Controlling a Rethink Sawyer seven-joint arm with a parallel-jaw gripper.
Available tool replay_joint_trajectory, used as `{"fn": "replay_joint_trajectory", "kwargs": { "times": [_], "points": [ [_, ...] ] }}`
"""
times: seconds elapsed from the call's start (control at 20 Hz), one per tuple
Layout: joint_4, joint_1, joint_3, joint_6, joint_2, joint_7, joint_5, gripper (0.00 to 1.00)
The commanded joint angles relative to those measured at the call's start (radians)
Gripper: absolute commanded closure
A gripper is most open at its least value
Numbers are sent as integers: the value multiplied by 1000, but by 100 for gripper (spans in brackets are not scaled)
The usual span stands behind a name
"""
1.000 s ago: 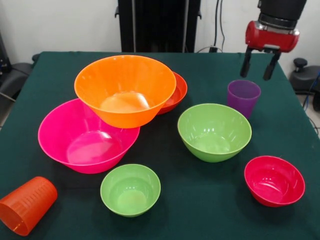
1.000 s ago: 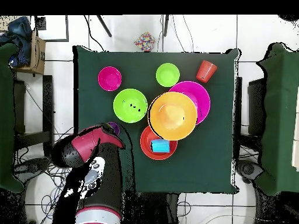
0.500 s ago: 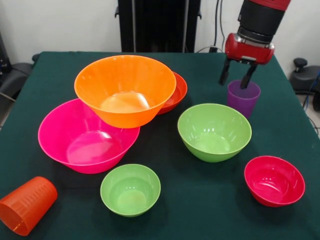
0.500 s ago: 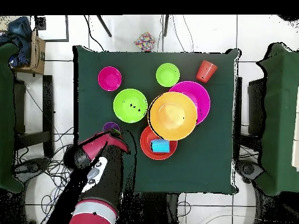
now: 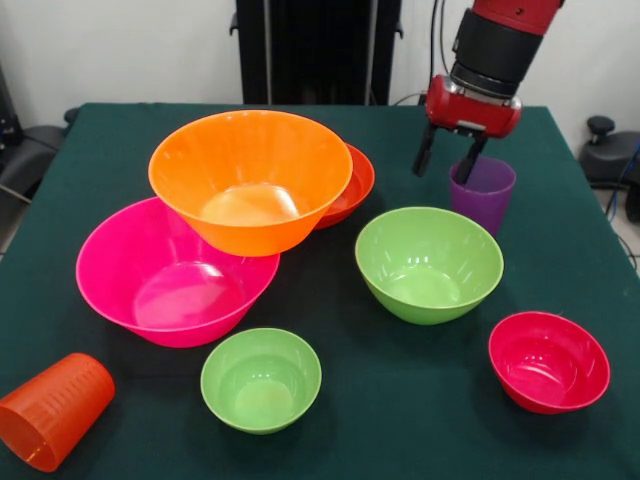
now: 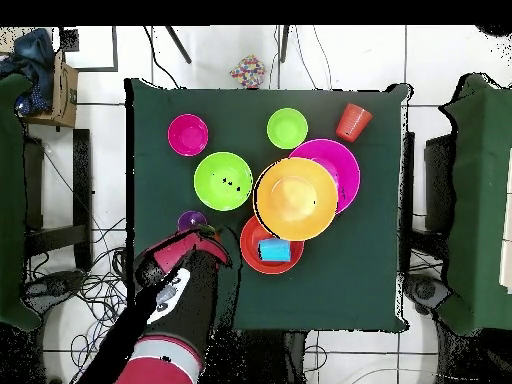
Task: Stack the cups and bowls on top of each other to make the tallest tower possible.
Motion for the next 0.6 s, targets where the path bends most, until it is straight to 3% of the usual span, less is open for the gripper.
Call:
{"fn": "replay_joint_trajectory", "kwargs": {
  "times": [0.05,0.3,0.6],
  "points": [
    [-42,30,29,-98,70,101,-16,0],
    [-43,46,22,-176,104,124,6,0],
    [-98,96,-3,-198,172,160,84,0]
  ]
}}
